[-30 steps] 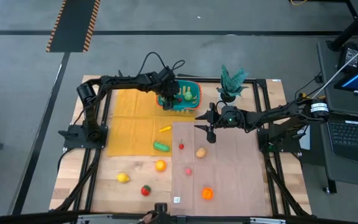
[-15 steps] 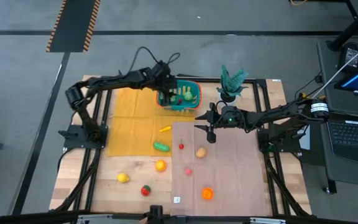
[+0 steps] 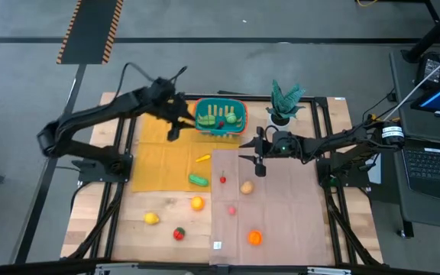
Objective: Pick and placing Produce into tupperware
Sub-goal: Put the brown potato into the blue basket
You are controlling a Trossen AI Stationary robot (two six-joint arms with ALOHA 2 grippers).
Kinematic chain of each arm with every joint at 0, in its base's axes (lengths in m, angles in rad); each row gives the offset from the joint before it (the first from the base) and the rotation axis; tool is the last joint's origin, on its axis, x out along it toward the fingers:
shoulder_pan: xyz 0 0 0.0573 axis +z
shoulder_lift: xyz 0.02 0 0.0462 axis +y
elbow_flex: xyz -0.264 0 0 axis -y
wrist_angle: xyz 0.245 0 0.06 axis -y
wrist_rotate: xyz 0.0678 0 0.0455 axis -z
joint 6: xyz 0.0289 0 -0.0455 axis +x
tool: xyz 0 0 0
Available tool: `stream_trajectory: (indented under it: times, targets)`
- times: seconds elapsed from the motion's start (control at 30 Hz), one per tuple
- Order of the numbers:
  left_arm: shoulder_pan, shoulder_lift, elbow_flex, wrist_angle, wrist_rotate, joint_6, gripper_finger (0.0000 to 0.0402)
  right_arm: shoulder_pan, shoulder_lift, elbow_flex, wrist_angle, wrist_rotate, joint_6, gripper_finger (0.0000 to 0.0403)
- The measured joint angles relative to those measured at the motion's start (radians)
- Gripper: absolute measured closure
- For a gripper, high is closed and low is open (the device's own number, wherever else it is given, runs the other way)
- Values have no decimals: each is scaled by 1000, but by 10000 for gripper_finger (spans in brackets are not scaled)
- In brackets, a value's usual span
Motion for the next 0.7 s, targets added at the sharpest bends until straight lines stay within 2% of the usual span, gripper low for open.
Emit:
stream_trajectory:
  times: [0.13, 0.3, 0.5, 0.7]
  targets:
    - [-23, -164, -191, 138, -6, -96, 287, 17, 0, 0, 30, 0, -37, 218]
    - [-46, -353, -391, 287, -54, -214, 294, 24, 0, 0, 58, 0, -31, 169]
    - [-88, -530, -537, 382, -92, -295, 304, 29, 0, 0, 49, 0, 36, 108]
    - [-130, -622, -655, 492, -122, -341, 314, 70, 0, 74, -101, 0, 8, 96]
